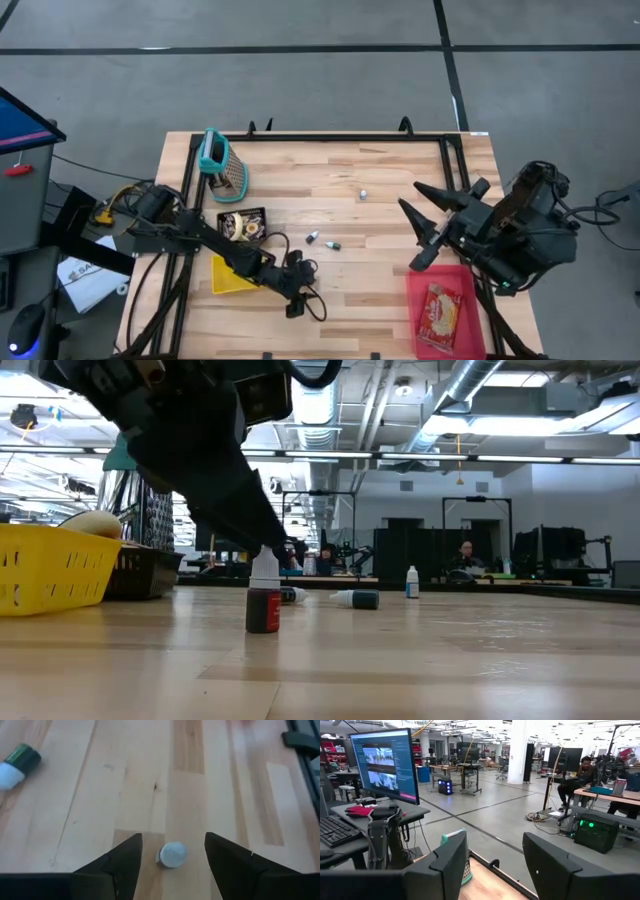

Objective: Pick & Place Food Item
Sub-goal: Put the red food coloring bottle into the yellow bin

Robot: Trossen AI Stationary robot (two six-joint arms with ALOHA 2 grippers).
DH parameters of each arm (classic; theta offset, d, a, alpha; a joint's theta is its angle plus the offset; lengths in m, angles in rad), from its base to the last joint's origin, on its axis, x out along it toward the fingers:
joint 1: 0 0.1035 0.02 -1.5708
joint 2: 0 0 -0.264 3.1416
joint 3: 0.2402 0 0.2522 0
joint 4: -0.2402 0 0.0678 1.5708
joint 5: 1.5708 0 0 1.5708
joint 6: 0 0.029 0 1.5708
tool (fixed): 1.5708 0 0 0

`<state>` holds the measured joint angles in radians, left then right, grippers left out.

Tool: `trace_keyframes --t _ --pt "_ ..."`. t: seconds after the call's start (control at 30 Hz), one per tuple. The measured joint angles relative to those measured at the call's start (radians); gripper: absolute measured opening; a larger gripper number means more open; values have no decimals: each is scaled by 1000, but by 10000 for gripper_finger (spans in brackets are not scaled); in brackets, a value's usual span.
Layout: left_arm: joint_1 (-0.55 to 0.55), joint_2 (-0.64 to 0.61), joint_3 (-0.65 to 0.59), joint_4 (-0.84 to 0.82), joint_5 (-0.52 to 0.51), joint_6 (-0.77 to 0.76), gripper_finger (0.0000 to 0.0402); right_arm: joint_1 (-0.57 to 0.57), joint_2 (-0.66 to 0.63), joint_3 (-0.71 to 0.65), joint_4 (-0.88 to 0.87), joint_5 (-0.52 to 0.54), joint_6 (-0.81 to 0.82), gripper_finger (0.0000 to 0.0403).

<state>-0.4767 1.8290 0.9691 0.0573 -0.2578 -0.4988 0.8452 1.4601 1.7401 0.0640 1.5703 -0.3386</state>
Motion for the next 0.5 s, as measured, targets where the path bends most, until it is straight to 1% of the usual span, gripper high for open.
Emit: trace_keyframes --t 0.17,0.5 --pt "0 4 0 -38 36 0 209 0 0 0 -4 0 0 187" --pt "17 6 0 -41 48 2 209 0 0 0 -25 0 -1 187"
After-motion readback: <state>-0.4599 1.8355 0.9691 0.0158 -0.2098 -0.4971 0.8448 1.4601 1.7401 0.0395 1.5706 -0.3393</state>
